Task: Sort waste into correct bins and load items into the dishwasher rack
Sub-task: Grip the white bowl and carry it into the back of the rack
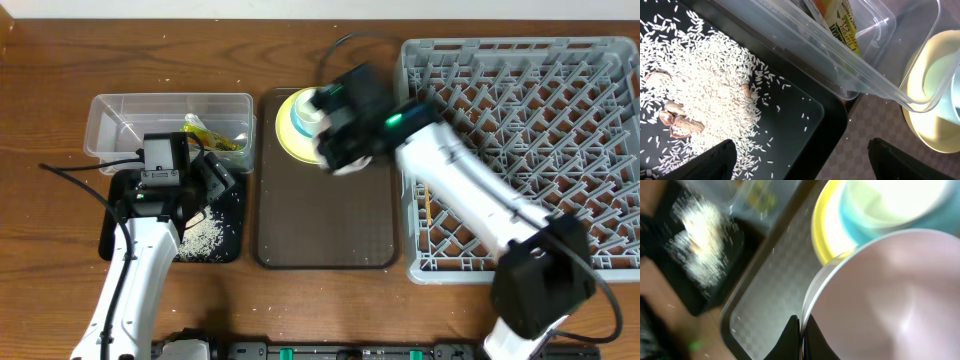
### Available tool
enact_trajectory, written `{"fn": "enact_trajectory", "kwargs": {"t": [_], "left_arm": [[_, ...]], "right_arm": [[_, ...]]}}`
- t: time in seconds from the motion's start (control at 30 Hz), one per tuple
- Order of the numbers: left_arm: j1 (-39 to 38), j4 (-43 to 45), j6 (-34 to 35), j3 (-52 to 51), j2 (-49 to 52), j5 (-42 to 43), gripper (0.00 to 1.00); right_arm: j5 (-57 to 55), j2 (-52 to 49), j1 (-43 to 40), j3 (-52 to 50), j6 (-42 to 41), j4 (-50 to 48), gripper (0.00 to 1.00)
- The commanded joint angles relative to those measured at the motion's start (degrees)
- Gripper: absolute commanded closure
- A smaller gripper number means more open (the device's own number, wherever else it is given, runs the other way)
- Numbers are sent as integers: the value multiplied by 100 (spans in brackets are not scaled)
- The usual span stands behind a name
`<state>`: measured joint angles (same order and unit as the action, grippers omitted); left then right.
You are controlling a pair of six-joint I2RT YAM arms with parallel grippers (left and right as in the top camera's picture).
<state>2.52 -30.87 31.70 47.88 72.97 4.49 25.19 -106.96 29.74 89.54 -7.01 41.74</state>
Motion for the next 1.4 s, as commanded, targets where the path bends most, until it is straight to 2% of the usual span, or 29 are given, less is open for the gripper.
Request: {"fn": "enact_trajectory", "kwargs": {"t": [0.0, 0.13, 0.43, 0.7, 1.03, 1.23, 1.37], "left_arm": [[20, -7, 28, -24, -42, -68, 13], [20, -7, 28, -24, -42, -68, 13], [20, -11, 28, -24, -42, -68, 13], [20, -31, 31, -26, -37, -66, 13], [20, -55, 31, -28, -37, -68, 13], [20, -55, 31, -31, -37, -68, 13], [20, -55, 31, -31, -37, -68, 13]], "right_arm": [[2245, 120, -881, 87, 348, -341, 99], [3893, 120, -1930, 87, 341, -1276, 99], [4188, 83, -3252, 22, 323, -2297, 99], [4457, -234, -3292, 22, -223, -3473, 99], [4760, -1270, -3287, 22, -570, -3711, 99], [4793, -1685, -3348, 22, -1534, -4098, 99], [4843, -1692, -3458, 22, -1738, -4070, 99]]}}
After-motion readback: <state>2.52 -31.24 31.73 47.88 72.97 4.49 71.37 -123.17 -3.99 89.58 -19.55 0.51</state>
